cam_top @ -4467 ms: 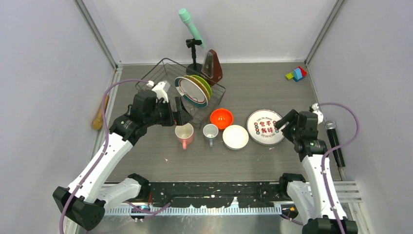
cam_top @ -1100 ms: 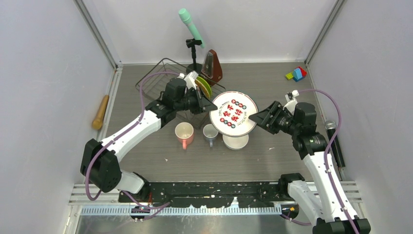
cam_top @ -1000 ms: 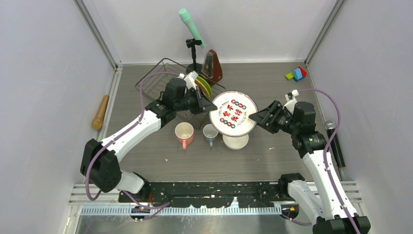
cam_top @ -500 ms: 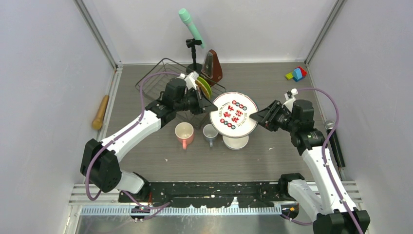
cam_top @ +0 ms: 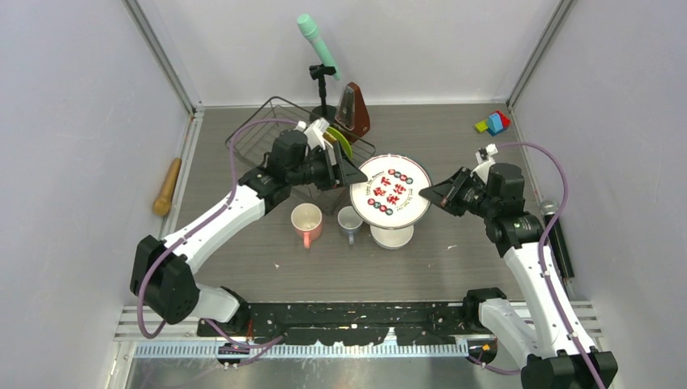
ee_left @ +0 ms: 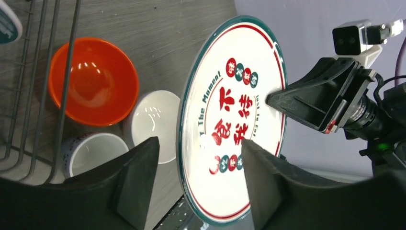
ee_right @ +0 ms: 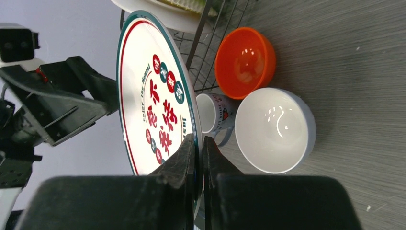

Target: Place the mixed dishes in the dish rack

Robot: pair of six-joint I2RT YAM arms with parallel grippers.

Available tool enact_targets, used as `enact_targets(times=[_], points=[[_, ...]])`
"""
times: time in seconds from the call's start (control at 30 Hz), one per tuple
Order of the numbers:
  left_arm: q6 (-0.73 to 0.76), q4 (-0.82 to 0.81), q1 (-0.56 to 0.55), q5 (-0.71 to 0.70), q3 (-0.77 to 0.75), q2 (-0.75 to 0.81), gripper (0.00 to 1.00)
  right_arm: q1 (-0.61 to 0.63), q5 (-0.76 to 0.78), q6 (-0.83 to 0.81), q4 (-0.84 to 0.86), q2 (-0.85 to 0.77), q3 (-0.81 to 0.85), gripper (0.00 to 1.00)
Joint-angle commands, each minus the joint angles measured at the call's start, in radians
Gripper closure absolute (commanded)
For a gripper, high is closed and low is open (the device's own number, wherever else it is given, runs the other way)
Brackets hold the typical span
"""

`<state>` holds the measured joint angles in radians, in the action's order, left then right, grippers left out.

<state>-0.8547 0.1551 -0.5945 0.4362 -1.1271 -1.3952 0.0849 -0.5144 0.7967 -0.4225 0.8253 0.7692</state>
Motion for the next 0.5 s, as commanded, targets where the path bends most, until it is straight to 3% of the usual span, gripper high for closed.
enact_targets(times=[0.0, 0.13, 0.47], points=[[0.059, 0.057, 0.003, -0.081, -0.028, 0.099, 0.28, 0.003, 0.067, -0.084, -0.012, -0.017, 0.101, 1.00], [0.109, 0.193, 0.030, -0.159, -0.056, 0.153, 0.19, 0.003, 0.119, -0.148, -0.034, -0.005, 0.144, 1.00], [0.151, 0.474, 0.180, -0.337, -0.048, 0.287, 0.16, 0.098, 0.262, -0.264, 0.026, 0.111, 0.311, 1.00]])
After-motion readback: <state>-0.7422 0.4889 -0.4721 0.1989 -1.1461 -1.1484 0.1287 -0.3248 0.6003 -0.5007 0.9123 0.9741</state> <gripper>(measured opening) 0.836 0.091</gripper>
